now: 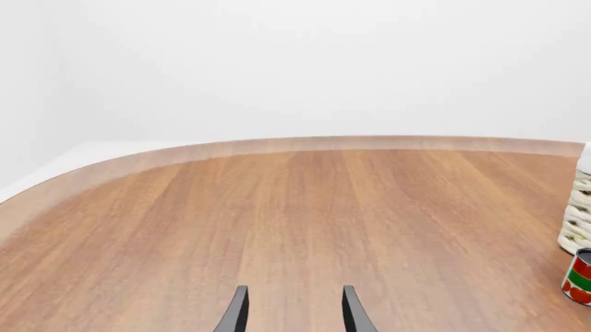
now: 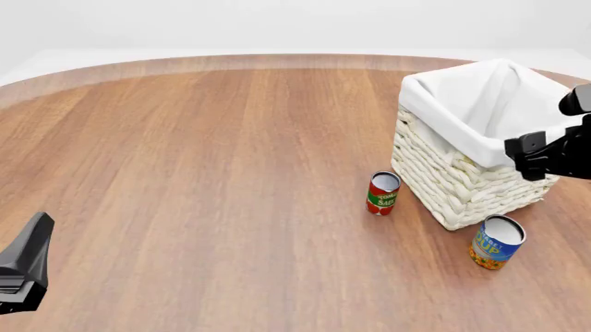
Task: Pick up the alphabet soup and the cream cheese box, and put them in the basket.
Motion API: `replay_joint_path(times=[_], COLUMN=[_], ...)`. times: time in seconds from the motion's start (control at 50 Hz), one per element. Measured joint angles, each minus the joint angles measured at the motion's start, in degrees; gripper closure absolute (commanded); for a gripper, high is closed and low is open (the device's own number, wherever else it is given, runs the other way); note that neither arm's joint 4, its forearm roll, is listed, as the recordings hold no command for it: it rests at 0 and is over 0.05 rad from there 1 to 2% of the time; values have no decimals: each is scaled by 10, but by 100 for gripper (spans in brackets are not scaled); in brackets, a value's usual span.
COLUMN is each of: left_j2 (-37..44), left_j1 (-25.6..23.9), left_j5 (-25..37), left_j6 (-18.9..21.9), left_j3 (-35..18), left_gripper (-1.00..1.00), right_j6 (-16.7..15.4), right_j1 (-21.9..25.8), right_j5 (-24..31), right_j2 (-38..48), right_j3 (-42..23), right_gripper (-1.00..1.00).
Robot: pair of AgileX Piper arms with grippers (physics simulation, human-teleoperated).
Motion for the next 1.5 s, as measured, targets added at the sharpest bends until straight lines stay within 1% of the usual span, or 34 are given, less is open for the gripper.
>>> replay_joint_path(times=[0.28,0.54,0.88,1.36,1.5], left_j2=[0,0,0,0,0], left_j1=[0,0,0,0,0], left_j5=[0,0,0,0,0], left_j6=[0,0,0,0,0], left_j3=[0,0,0,0,0], left_gripper=[-100,-100,-100,-100,-100], right_j6=[0,7,13,18,22], right_j1=[-5,-11,-21,-32,-34], right_j5=[-14,-24,-49,-134,-151], right_j2=[-7,-14,-1,57,65], right_j3=[49,81,116,176,192], right_gripper=[-100,-100,-100,-100,-100])
